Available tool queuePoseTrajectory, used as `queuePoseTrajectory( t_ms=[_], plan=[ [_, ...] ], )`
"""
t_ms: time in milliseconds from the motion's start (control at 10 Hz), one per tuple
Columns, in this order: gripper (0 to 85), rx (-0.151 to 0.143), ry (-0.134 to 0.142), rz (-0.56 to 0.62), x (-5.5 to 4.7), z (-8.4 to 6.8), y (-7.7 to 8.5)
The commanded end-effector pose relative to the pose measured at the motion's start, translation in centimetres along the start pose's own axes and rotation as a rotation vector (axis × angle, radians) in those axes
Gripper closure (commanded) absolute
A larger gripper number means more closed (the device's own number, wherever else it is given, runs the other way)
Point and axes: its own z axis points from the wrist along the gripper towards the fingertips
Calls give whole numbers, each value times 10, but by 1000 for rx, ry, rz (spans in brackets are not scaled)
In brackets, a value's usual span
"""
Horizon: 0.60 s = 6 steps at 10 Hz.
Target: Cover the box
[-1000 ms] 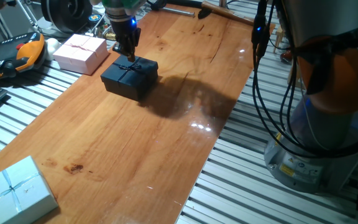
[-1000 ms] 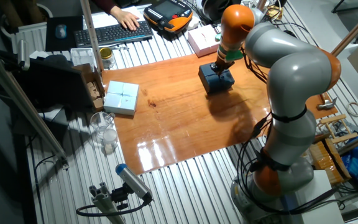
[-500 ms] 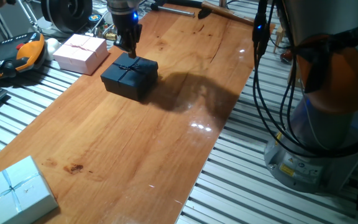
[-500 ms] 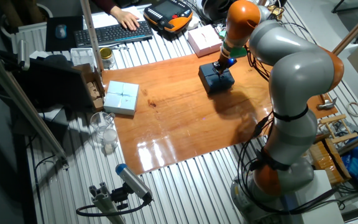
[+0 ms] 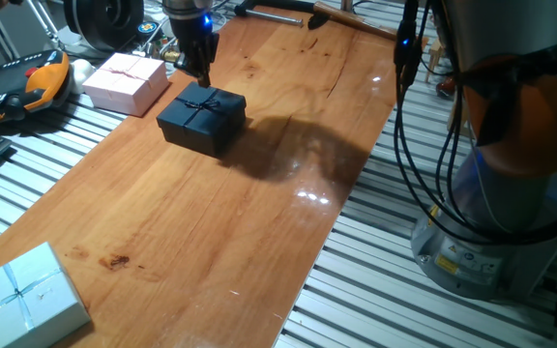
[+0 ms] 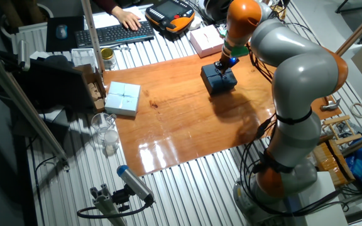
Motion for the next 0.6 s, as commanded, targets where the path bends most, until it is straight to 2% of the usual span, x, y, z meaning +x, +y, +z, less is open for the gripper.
queuePoseTrajectory(
  t_ms=[0,500],
  plan=[
    [850,5,-13,2,2,-2,1],
    [850,-3,-16,-5,8,-6,3]
  ],
)
